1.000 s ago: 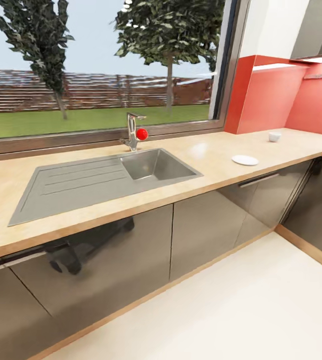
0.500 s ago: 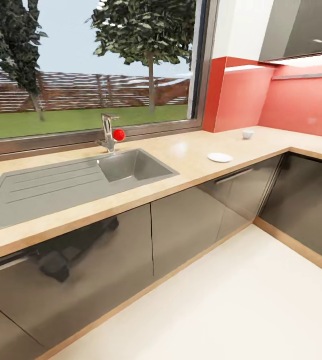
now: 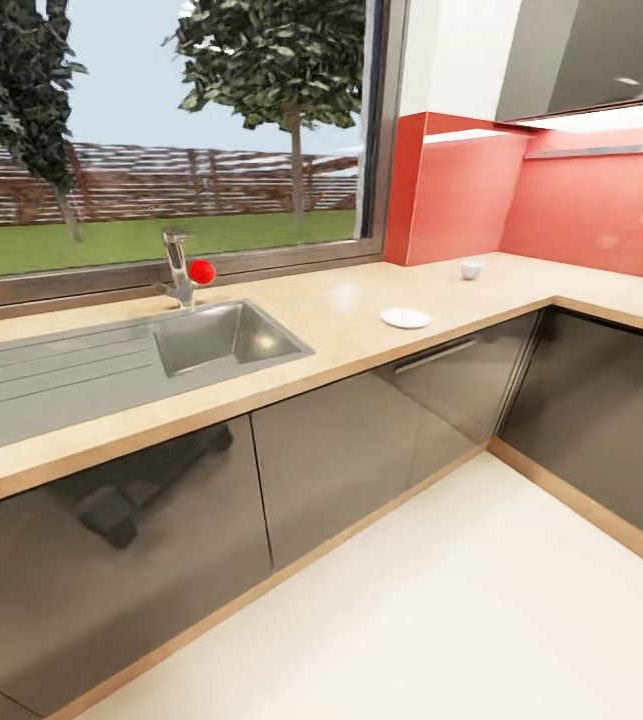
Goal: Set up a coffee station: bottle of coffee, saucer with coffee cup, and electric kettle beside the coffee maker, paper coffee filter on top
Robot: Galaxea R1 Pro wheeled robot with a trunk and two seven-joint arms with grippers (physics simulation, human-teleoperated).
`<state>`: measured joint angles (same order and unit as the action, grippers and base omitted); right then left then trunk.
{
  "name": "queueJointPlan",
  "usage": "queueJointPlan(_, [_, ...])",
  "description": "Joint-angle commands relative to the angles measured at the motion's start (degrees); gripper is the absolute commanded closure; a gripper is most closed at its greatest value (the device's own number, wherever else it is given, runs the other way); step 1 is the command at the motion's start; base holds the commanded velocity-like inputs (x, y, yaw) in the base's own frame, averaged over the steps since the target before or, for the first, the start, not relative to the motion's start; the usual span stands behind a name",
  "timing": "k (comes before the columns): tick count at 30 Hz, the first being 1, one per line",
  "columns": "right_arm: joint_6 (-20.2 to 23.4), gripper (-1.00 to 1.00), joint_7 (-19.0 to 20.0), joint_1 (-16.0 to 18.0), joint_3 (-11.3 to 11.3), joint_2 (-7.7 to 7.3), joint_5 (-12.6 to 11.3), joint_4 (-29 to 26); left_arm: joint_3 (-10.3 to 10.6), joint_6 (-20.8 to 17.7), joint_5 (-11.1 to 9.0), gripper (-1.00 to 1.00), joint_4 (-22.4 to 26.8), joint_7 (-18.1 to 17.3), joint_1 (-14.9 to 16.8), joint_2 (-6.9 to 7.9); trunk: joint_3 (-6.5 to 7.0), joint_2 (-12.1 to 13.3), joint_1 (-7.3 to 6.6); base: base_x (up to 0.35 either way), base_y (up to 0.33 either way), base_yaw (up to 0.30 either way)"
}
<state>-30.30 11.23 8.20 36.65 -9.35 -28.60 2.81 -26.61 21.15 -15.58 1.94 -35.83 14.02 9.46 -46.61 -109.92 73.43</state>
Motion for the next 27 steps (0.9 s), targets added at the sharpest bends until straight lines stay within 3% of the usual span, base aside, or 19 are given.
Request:
queueJointPlan(1, [-0.25, -1.00, 0.46, 0.06, 0.32, 0.03, -0.62, 0.18, 0.28, 0.09, -0.60, -1.00, -0.08, -0.29, 0.04, 0.03, -0.05, -0.02, 0.01, 0.142, -0.292, 0.000])
queueJointPlan(22, [-0.29, -1.00, 0.46, 0.06, 0.36, 0.11, -0.58, 0.18, 0.32, 0.04, -0.60, -1.00, -0.04, -0.29, 0.04, 0.03, -0.05, -0.02, 0.01, 0.223, -0.255, 0.000])
queueJointPlan(27, [-0.34, -1.00, 0.43, 0.06, 0.36, 0.10, -0.59, 0.18, 0.33, 0.10, -0.60, -1.00, -0.06, -0.29, 0.04, 0.03, -0.05, -0.02, 0.01, 0.215, -0.251, 0.135])
